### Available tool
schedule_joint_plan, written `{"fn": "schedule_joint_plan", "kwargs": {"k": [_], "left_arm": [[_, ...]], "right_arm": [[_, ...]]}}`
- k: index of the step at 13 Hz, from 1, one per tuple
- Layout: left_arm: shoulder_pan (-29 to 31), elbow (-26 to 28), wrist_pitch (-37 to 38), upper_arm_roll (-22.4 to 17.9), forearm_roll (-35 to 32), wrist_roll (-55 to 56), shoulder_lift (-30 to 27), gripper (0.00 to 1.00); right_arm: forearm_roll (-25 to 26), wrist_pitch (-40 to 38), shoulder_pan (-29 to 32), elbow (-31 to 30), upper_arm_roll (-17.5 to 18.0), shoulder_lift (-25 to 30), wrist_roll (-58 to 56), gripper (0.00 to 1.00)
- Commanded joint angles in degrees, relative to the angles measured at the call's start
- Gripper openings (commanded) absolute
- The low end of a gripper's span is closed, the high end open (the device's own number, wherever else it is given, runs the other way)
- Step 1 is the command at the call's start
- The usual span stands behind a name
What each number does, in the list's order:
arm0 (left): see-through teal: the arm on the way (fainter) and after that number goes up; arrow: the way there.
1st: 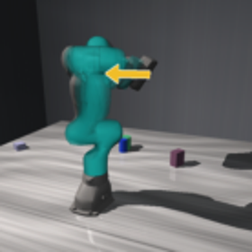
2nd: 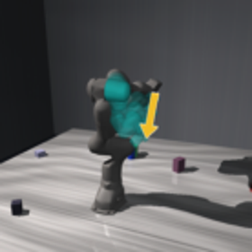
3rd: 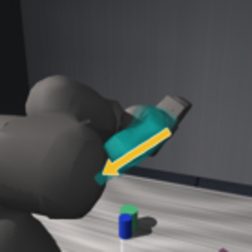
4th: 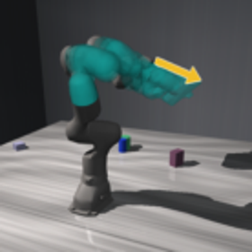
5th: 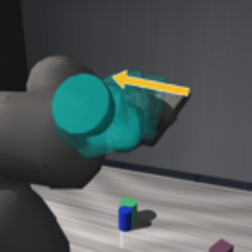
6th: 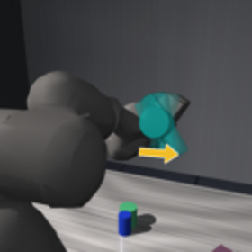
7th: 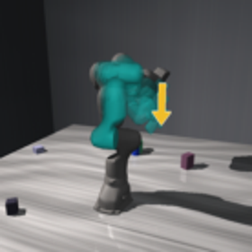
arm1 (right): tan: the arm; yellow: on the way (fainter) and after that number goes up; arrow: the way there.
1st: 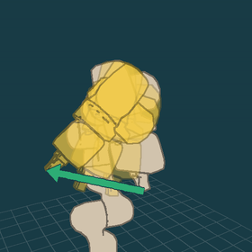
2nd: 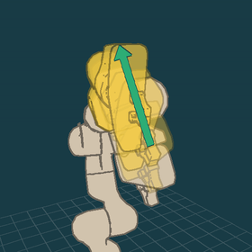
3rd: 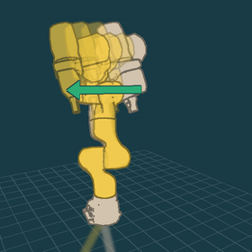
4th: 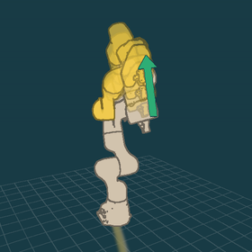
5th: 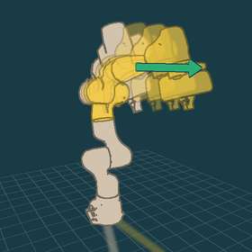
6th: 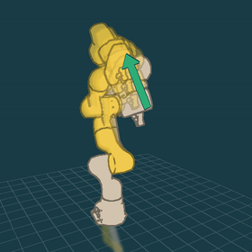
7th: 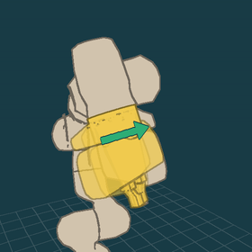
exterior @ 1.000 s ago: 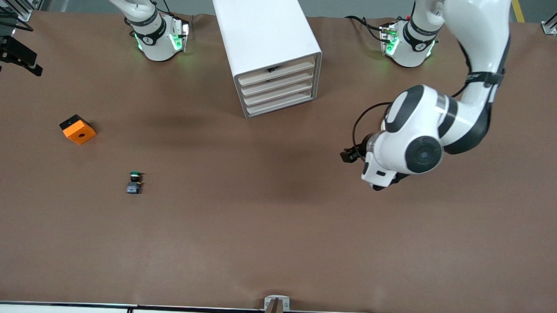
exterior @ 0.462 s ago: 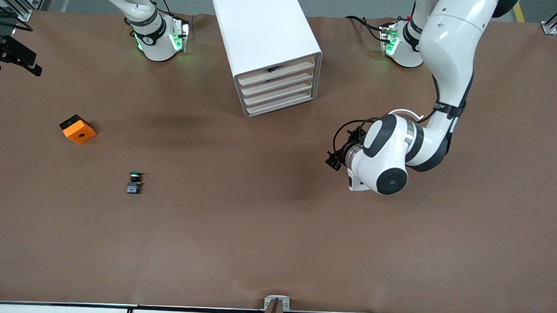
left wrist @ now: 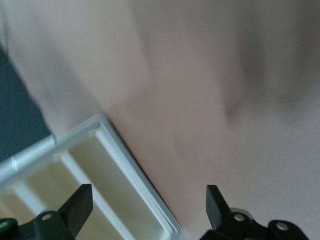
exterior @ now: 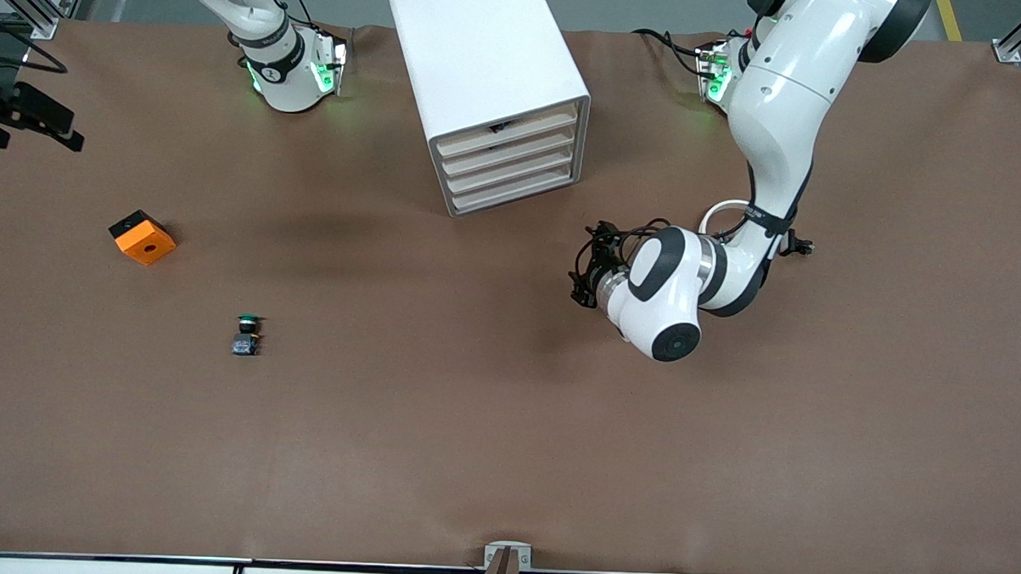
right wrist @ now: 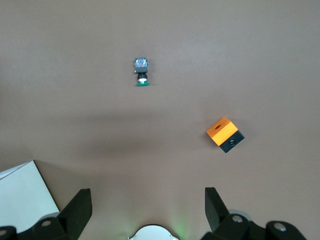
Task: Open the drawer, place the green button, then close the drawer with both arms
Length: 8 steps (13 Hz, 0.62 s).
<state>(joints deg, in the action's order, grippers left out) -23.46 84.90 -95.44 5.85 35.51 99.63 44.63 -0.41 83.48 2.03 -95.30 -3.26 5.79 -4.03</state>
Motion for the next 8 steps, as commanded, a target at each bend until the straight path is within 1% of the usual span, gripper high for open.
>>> {"fn": "schedule_joint_plan", "kwargs": {"k": [1,2,4,5,8], "left_arm": [[-0.36,-1.14,0.43,-0.14,6.49,10.81,1.43,1.00],[-1.15,-1.14,0.78,-0.14,7.02,12.59,1.86,1.00],[-2.55,-1.14,3.49,0.04,9.47,14.36,2.83,1.00],[-2.65,-1.14,4.81,0.13,11.14,14.45,3.62,1.00],[-4.14,-1.14,7.20,0.13,11.95,15.94,4.50,1.00]], "right_arm": [[-0.64,-0.69,-0.28,4.07,-0.34,-8.65,-0.36,1.00],[-0.38,-0.17,-0.19,5.29,-0.51,-11.21,-0.71,1.00],[-0.64,1.41,0.34,5.31,-0.52,-11.67,-3.87,1.00],[-0.64,3.85,0.08,4.26,-0.60,-11.67,-3.70,1.00],[-1.69,15.44,-0.01,-3.64,-0.52,-11.85,-1.52,1.00]]}}
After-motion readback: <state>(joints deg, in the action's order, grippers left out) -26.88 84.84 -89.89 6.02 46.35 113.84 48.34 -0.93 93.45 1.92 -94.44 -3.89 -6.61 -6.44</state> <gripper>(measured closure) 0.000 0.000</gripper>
